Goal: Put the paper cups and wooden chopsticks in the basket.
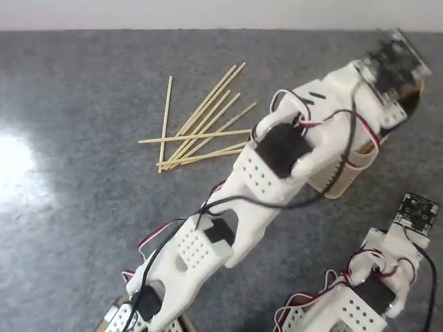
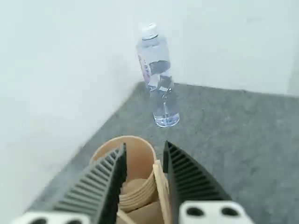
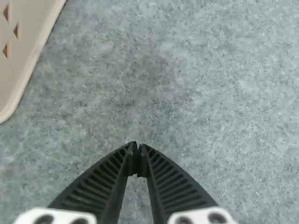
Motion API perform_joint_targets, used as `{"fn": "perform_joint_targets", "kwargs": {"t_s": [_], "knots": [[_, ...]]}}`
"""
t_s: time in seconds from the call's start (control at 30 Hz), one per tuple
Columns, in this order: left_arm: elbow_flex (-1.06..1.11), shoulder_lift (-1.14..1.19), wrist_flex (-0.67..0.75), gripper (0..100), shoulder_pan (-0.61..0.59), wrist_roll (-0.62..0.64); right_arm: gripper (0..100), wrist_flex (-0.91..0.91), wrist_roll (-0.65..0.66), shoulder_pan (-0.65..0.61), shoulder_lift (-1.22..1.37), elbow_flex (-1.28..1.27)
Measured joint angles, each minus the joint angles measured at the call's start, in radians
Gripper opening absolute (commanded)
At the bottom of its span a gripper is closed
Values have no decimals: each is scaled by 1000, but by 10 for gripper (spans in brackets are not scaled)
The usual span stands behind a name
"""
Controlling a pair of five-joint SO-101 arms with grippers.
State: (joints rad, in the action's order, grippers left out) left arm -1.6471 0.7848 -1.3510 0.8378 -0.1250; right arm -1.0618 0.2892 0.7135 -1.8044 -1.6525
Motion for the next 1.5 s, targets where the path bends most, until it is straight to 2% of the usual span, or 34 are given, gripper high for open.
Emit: {"fn": "perform_joint_targets", "kwargs": {"t_s": [0.17,0.33,0.53,0.73,0.9,1.1,1.3,1.5], "knots": [[0,-63,-129,118,-8,-123,8,5,0,0,0,0],[3,-98,-350,119,-58,-269,8,6,0,0,0,0],[80,-242,-381,120,-304,-239,8,6,0,0,0,0],[258,-485,-384,119,-431,-241,8,9,0,2,0,-9],[486,-735,-384,119,-520,-229,8,17,0,0,0,-9],[792,-984,-384,119,-703,-146,8,17,0,-6,0,-9],[1100,-1135,-384,119,-853,-37,8,17,0,-28,0,-9],[1297,-1234,-384,120,-930,-20,9,17,0,-28,0,-9]]}}
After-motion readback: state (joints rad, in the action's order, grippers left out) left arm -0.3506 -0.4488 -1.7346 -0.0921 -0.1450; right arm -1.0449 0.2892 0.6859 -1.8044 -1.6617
